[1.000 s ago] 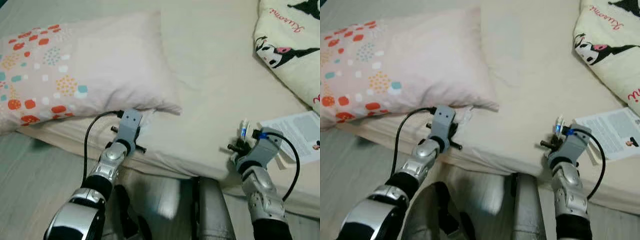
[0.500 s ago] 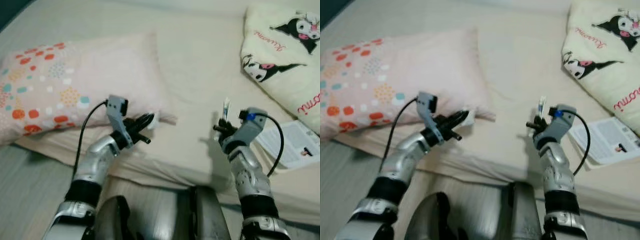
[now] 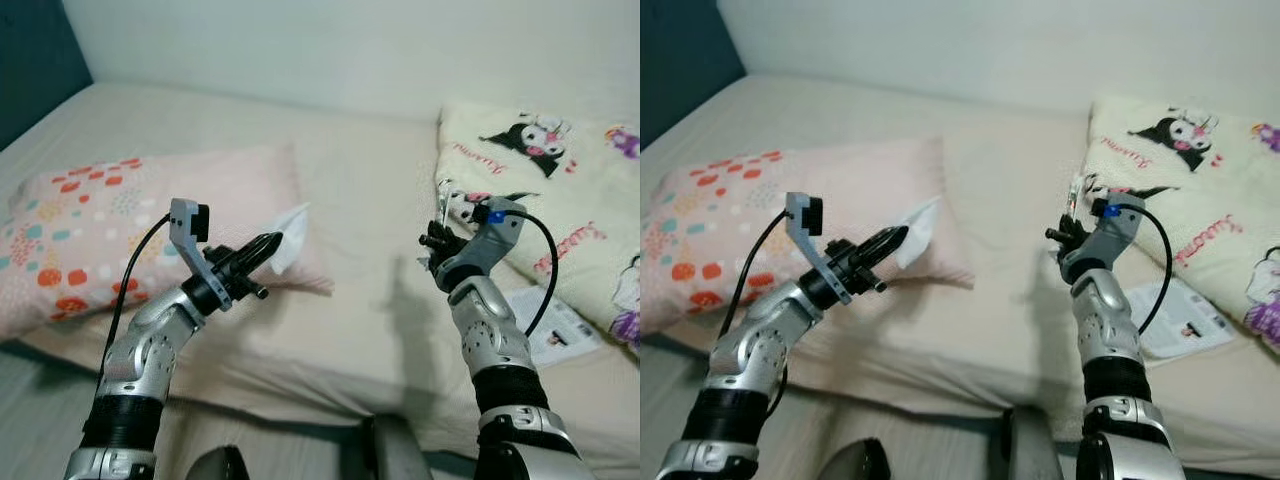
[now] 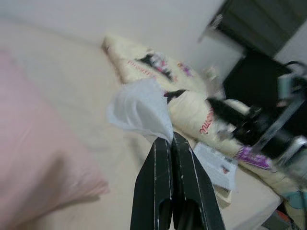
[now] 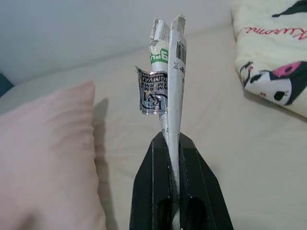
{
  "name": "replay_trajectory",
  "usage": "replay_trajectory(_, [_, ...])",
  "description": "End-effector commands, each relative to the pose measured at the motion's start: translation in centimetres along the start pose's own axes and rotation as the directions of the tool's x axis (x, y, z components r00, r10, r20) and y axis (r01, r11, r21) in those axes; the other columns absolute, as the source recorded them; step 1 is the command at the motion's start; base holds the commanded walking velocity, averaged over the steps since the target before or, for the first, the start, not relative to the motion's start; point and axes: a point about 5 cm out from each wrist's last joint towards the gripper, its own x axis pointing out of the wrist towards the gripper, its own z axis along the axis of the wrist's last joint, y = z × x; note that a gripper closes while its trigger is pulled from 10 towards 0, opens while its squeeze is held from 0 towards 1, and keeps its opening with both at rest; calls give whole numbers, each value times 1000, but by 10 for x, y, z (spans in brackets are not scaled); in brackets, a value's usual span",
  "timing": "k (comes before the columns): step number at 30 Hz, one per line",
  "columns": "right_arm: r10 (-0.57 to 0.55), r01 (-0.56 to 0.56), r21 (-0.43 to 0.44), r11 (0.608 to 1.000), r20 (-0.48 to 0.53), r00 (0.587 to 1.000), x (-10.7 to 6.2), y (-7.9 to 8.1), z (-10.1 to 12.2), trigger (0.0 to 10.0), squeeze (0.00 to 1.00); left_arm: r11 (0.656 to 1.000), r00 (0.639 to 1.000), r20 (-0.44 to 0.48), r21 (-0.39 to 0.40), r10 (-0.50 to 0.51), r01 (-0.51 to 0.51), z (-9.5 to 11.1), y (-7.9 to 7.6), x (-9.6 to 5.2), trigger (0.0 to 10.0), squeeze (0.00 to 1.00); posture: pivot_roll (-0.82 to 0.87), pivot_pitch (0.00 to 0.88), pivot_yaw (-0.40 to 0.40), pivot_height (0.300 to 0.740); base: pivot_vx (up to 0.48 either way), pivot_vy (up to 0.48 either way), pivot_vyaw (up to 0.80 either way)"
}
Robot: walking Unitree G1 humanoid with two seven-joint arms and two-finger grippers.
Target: Clean up the room
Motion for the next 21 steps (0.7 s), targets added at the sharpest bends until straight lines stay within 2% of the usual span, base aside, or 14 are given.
replay_trajectory(1, [17, -17, -10, 1000, -37, 999, -2, 3, -13, 0, 0, 998, 997, -52, -13, 55, -56, -14, 4, -7, 10000, 0, -53, 19, -13, 627, 0, 0, 0])
replay_trajectory(4, [30, -32, -20, 999, -77, 997, -6, 4, -27, 0, 0, 984, 981, -85, -26, 175, -177, -31, 17, -16, 10000, 0, -54, 16, -16, 642, 0, 0, 0])
replay_trajectory(5, [30, -32, -20, 999, -77, 997, -6, 4, -27, 0, 0, 984, 981, -85, -26, 175, -177, -31, 17, -16, 10000, 0, -54, 16, -16, 642, 0, 0, 0])
replay_trajectory(6, [36, -39, -23, 999, -117, 992, -11, 4, -39, 0, 0, 943, 936, -127, -8, 329, -332, -47, 33, -27, 10000, 0, -52, 17, -16, 652, 0, 0, 0])
replay_trajectory(9, [36, -39, -23, 999, -117, 992, -11, 4, -39, 0, 0, 943, 936, -127, -8, 329, -332, -47, 33, -27, 10000, 0, -52, 17, -16, 652, 0, 0, 0])
replay_trajectory(10, [36, -39, -23, 999, -138, 990, -13, 2, -46, 0, 0, 916, 906, -147, 10, 398, -401, -55, 41, -34, 10000, 0, -53, 16, -15, 657, 0, 0, 0])
replay_trajectory(11, [36, -39, -23, 999, -138, 990, -13, 2, -46, 0, 0, 916, 906, -147, 10, 398, -401, -55, 41, -34, 10000, 0, -53, 16, -15, 657, 0, 0, 0])
replay_trajectory(13, [21, -34, -50, 998, -232, 972, -26, -5, -73, 0, 0, 805, 776, -241, 40, 583, -592, -85, 64, -69, 10000, 0, -55, 11, -16, 667, 0, 0, 0])
replay_trajectory(14, [8, -34, -80, 996, -305, 952, -36, -11, -91, 0, 0, 733, 691, -300, 44, 657, -679, -101, 73, -93, 10000, 0, -55, 7, -19, 672, 0, 0, 0])
replay_trajectory(15, [8, -34, -80, 996, -305, 952, -36, -11, -91, 0, 0, 733, 691, -300, 44, 657, -679, -101, 73, -93, 10000, 0, -55, 7, -19, 672, 0, 0, 0])
replay_trajectory(17, [-27, -21, -111, 994, -415, 909, -55, -23, -117, 0, 0, 631, 560, -388, 77, 732, -772, -124, 79, -129, 10000, 0, -51, 0, -22, 682, 0, 0, 0])
replay_trajectory(18, [-66, 11, -116, 993, -484, 872, -70, -33, -134, 0, 0, 570, 475, -438, 108, 763, -815, -137, 79, -152, 10000, 0, -49, 0, -30, 687, 0, 0, 0])
replay_trajectory(20, [-66, 11, -116, 993, -484, 872, -70, -33, -134, 0, 0, 570, 475, -438, 108, 763, -815, -137, 79, -152, 10000, 0, -49, 0, -30, 687, 0, 0, 0])
replay_trajectory(21, [-100, 65, -85, 994, -527, 844, -83, -42, -145, 0, 0, 528, 410, -468, 150, 783, -836, -145, 78, -169, 10000, 0, -49, 0, -30, 692, 0, 0, 0])
